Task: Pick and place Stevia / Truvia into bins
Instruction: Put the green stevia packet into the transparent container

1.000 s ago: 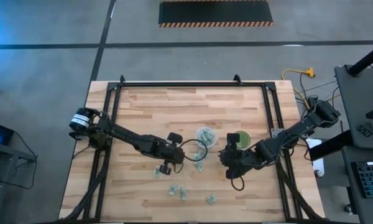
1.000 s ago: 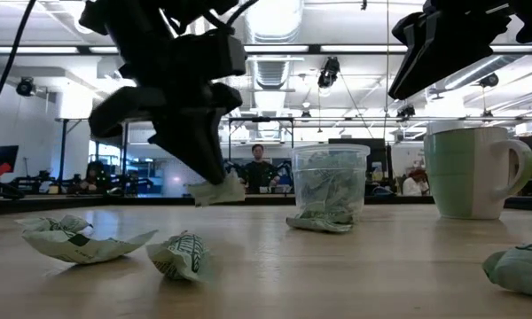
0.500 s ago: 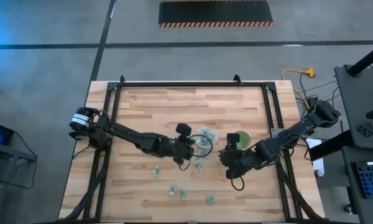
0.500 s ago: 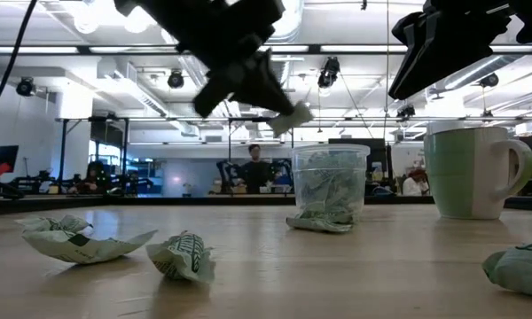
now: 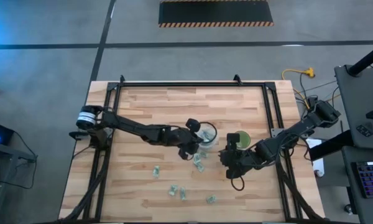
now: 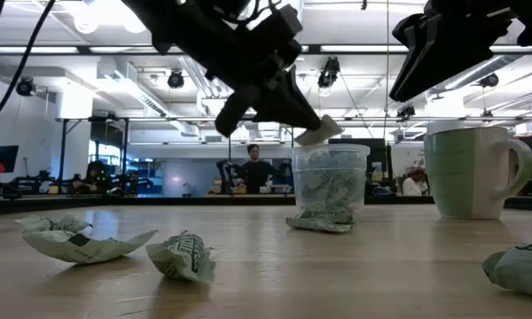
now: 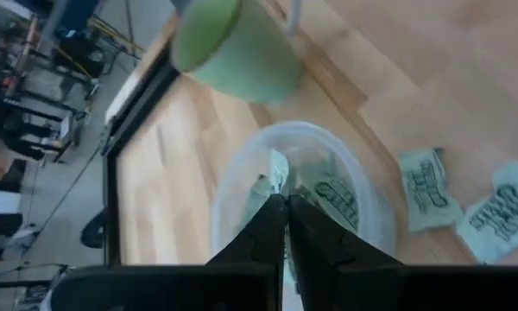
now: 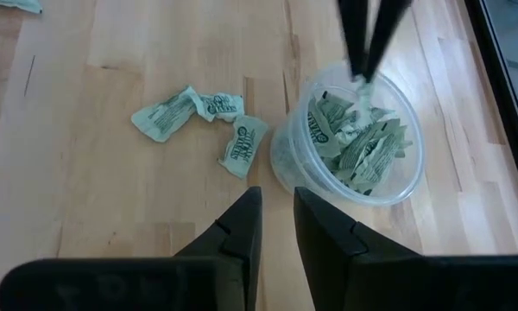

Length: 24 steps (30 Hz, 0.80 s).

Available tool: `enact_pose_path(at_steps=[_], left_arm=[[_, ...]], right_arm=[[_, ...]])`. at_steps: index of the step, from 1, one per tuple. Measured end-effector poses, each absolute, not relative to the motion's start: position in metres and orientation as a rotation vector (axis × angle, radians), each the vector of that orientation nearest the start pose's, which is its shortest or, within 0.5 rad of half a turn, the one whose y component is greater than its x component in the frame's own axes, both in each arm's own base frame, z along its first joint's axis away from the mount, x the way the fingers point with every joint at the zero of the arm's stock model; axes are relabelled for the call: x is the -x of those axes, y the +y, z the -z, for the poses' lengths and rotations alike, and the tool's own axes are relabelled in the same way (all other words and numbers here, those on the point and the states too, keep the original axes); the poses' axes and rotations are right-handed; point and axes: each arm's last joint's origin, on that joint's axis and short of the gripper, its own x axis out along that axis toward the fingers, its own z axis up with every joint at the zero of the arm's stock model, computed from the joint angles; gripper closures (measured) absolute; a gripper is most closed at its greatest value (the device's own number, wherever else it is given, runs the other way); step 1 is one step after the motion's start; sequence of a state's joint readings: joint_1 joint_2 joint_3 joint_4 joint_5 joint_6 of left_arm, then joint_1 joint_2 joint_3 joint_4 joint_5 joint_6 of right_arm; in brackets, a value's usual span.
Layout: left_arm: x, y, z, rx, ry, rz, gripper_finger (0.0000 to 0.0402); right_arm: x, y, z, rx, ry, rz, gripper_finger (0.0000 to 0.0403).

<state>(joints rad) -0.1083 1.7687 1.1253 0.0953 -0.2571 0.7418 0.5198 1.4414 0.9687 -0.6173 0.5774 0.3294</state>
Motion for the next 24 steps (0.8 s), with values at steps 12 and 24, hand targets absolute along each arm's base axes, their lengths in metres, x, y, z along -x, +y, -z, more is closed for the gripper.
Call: enact_pose_path(at_steps=[12,24], left_arm=[[-0.391,-0.028,-0.191,-0.873,0.661,0.007,0.0402],[-0.390,-0.028,-0.196,-0.857,0.647,0.022,0.0306]], right_arm=[[-0.244,0.121,-0.222,0.270,0.908,0.204,0.0346],[-0.242,0.120,-0.217,0.284,0.923,0.203,0.0346]])
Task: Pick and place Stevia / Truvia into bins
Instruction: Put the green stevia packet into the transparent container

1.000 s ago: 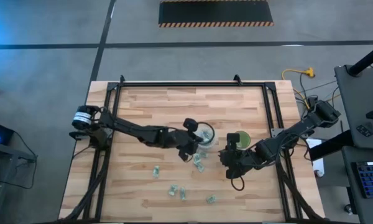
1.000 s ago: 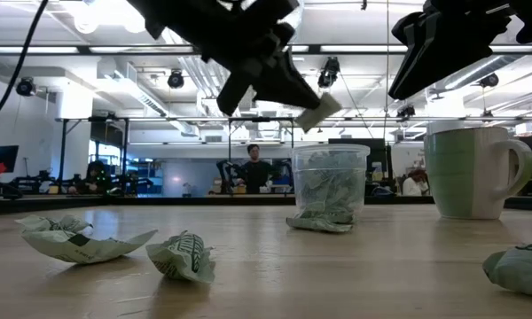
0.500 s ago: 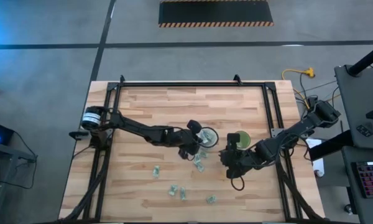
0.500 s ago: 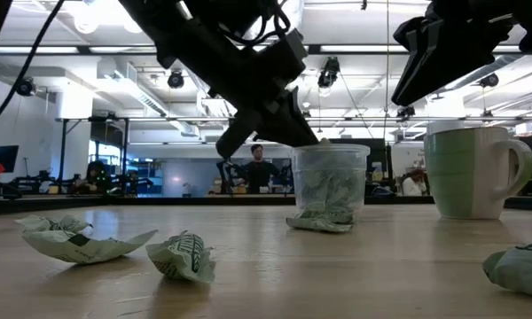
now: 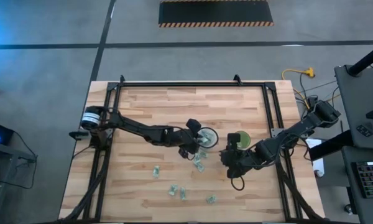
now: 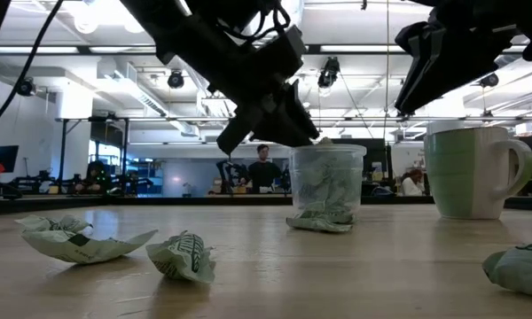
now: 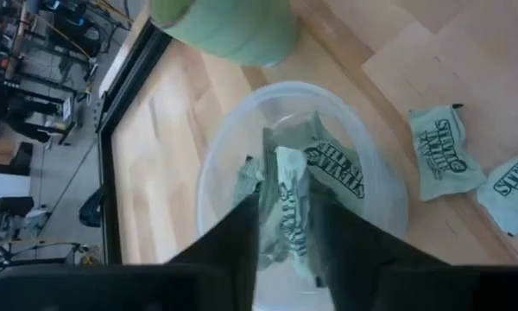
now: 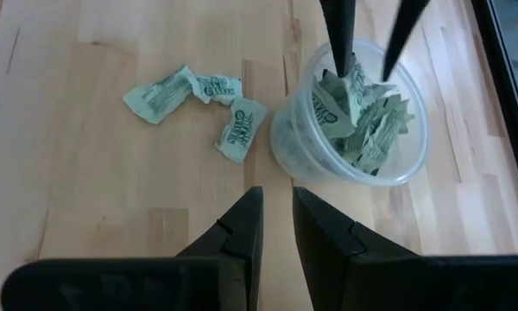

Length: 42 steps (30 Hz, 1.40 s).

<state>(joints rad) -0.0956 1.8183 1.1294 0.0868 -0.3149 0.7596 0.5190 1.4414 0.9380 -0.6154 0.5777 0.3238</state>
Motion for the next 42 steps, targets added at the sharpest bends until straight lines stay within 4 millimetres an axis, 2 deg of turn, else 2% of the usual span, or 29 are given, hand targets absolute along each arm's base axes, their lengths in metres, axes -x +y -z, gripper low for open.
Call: enact_pose_path(at_steps=[8,11,16,22,26,31,42], left_arm=[[-0.381,-0.031,-0.226,-0.810,0.571,-0.047,0.0229],[-0.376,-0.032,-0.238,-0.780,0.544,-0.078,0.0217],[-0.356,-0.039,-0.253,-0.590,0.591,-0.124,0.0215],[-0.324,-0.057,-0.241,-0.367,0.743,-0.124,0.0214],[-0.309,-0.070,-0.228,-0.295,0.791,-0.123,0.0214],[-0.299,-0.078,-0.215,-0.319,0.821,-0.136,0.0214],[-0.283,-0.073,-0.220,-0.316,0.817,-0.182,0.0214]], right_arm=[[-0.241,0.119,-0.214,0.290,0.928,0.203,0.0346],[-0.241,0.120,-0.214,0.282,0.923,0.204,0.0346],[-0.246,0.123,-0.209,0.214,0.845,0.181,0.0346],[-0.252,0.126,-0.197,0.156,0.711,0.047,0.0346],[-0.254,0.125,-0.190,0.004,0.674,0.098,0.0346],[-0.262,0.129,-0.168,-0.090,0.702,0.165,0.0346],[-0.286,0.137,-0.124,0.017,0.756,0.325,0.0346]])
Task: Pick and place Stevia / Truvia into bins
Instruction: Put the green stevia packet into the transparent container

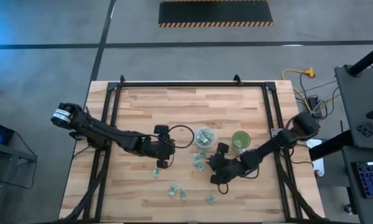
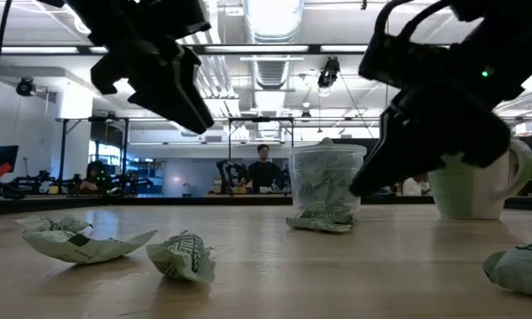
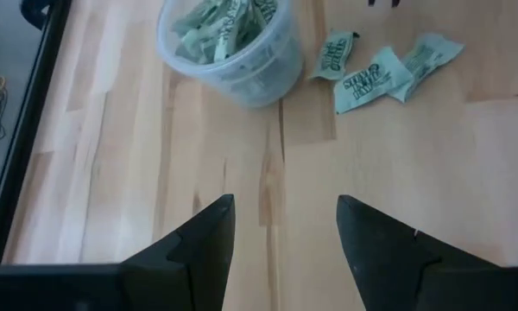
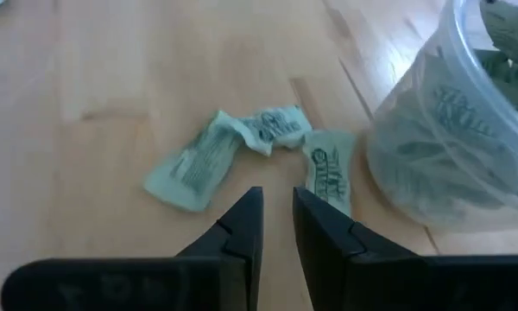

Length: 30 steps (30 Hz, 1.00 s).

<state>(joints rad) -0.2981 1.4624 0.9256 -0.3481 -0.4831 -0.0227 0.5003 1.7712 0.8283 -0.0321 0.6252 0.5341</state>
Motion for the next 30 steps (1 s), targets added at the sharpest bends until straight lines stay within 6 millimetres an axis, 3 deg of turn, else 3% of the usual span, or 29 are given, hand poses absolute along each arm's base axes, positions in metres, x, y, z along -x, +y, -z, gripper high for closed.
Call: enact_pose_path(at_steps=[7,18,30], left_arm=[[-0.275,-0.073,-0.217,-0.317,0.821,-0.177,0.0214],[-0.271,-0.072,-0.219,-0.295,0.798,-0.187,0.0214],[-0.272,-0.072,-0.219,-0.293,0.788,-0.186,0.0214]], right_arm=[[-0.290,0.134,-0.110,0.014,0.825,0.392,0.0316],[-0.293,0.123,-0.109,-0.027,0.837,0.450,0.0247],[-0.297,0.118,-0.100,-0.042,0.842,0.466,0.0252]])
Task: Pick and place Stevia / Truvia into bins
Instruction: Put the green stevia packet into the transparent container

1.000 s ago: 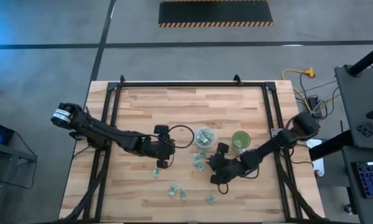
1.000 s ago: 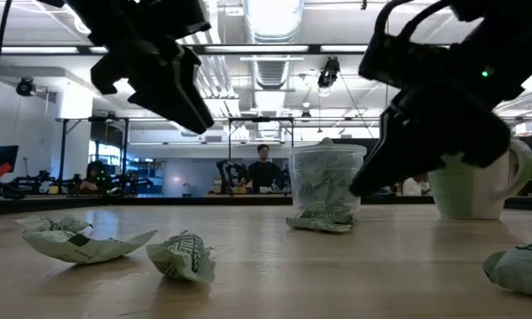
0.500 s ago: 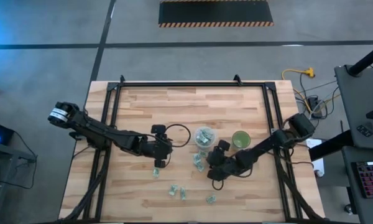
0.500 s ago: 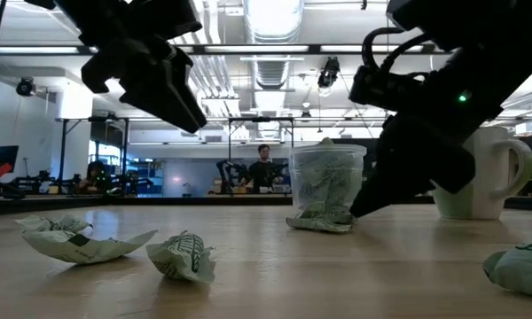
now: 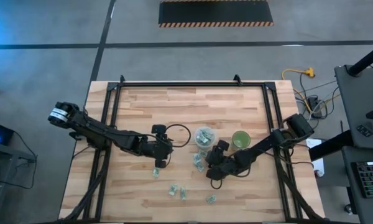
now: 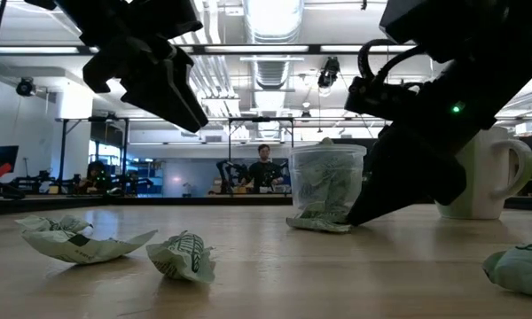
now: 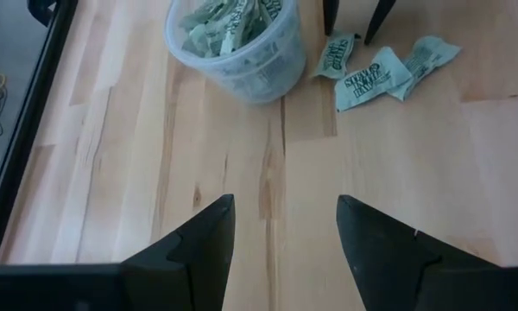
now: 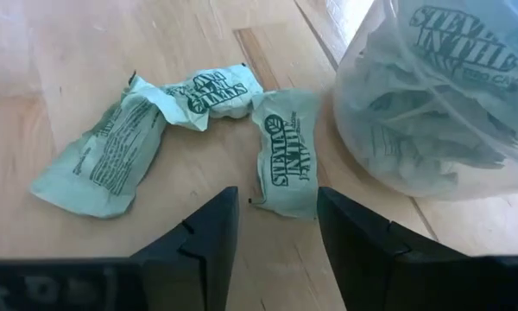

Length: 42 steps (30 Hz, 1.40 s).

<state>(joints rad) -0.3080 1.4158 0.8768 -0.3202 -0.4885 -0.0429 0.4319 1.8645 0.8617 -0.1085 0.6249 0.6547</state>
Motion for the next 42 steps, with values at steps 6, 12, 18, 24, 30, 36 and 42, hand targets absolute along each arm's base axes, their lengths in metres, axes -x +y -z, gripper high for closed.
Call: enact_pose_path(at_steps=[6,12,18,24,30,36,42], left_arm=[[-0.272,-0.072,-0.219,-0.295,0.791,-0.186,0.0214],[-0.272,-0.072,-0.219,-0.295,0.791,-0.186,0.0214],[-0.272,-0.072,-0.219,-0.295,0.791,-0.186,0.0214],[-0.272,-0.072,-0.219,-0.295,0.791,-0.186,0.0214],[-0.272,-0.072,-0.219,-0.296,0.792,-0.185,0.0214],[-0.272,-0.072,-0.219,-0.296,0.793,-0.185,0.0214],[-0.272,-0.072,-0.219,-0.296,0.792,-0.186,0.0214]], right_arm=[[-0.298,0.117,-0.100,-0.043,0.846,0.463,0.0266],[-0.299,0.116,-0.100,-0.055,0.860,0.446,0.0310],[-0.299,0.115,-0.100,-0.036,0.866,0.441,0.0379],[-0.297,0.114,-0.103,-0.023,0.873,0.440,0.0394],[-0.297,0.122,-0.125,-0.031,0.848,0.347,0.0394],[-0.298,0.130,-0.164,-0.025,0.777,0.219,0.0394],[-0.291,0.120,-0.203,0.099,0.715,0.277,0.0394]])
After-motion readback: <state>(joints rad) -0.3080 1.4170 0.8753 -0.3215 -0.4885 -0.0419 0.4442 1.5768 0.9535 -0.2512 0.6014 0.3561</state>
